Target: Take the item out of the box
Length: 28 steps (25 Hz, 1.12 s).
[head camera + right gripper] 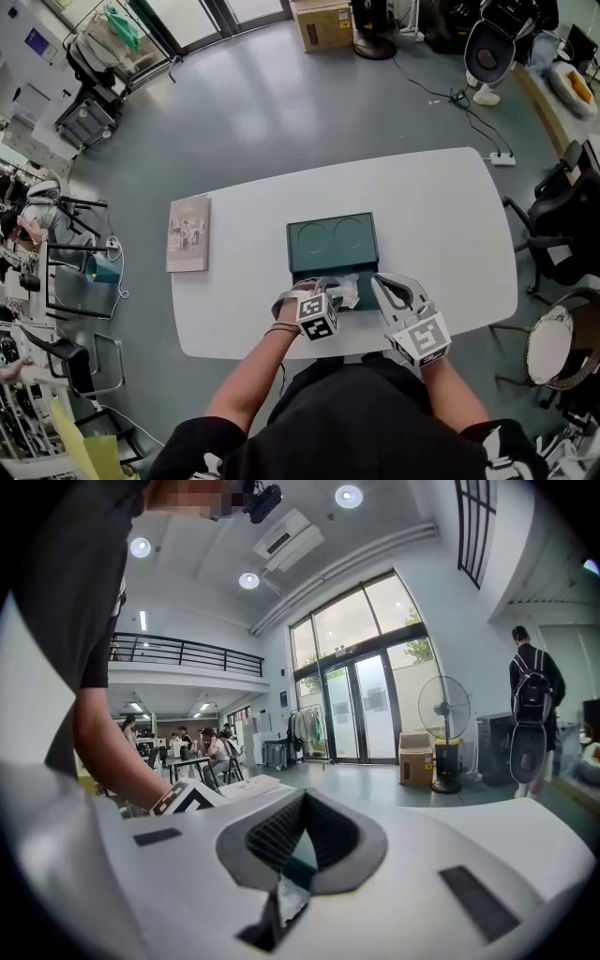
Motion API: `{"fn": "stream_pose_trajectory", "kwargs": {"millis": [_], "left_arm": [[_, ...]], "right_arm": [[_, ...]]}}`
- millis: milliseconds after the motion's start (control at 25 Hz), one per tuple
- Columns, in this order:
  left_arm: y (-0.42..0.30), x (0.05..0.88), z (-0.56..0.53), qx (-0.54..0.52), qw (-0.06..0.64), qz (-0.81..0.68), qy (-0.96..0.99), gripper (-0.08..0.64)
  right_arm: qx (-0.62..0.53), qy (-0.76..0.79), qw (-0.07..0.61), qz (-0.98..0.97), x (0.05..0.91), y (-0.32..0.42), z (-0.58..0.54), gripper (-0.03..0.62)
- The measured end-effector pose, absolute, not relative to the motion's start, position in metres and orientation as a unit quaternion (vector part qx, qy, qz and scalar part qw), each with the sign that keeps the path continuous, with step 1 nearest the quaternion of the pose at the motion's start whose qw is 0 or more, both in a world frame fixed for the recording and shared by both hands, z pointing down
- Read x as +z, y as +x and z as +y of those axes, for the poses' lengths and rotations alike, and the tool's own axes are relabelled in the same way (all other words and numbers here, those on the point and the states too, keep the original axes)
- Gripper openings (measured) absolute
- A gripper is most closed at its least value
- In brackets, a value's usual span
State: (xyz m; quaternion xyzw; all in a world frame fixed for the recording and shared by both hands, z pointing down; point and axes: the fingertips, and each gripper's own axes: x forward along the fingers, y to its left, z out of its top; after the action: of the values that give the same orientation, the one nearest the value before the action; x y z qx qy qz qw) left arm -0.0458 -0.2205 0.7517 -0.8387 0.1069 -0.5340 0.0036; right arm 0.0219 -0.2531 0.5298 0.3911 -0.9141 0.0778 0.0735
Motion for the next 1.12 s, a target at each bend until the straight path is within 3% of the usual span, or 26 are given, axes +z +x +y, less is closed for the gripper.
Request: {"fn": "stream_pose_trajectory", "kwargs": {"millis": [320, 840, 1120], "left_arm": [[-0.051, 0.775, -0.222, -0.568, -0.017, 0.099, -0.817, 0.138], [-0.047, 0.784, -0.222, -0.579, -0.004, 0.104, -0.809, 0.018], [-0.043, 0.758, -0.226, -0.551, 0.004, 0.139, -0.823, 0.012]], "right_arm": [[0.087, 0.399, 0.07, -0.91, 0.537, 0.037, -0.256, 0.006], [0.094, 0.4, 0.068, -0.909, 0.542, 0.047, -0.261, 0.006], [0.09, 0.395, 0.066, -0.912, 0.539, 0.044, -0.259, 0.006]]}}
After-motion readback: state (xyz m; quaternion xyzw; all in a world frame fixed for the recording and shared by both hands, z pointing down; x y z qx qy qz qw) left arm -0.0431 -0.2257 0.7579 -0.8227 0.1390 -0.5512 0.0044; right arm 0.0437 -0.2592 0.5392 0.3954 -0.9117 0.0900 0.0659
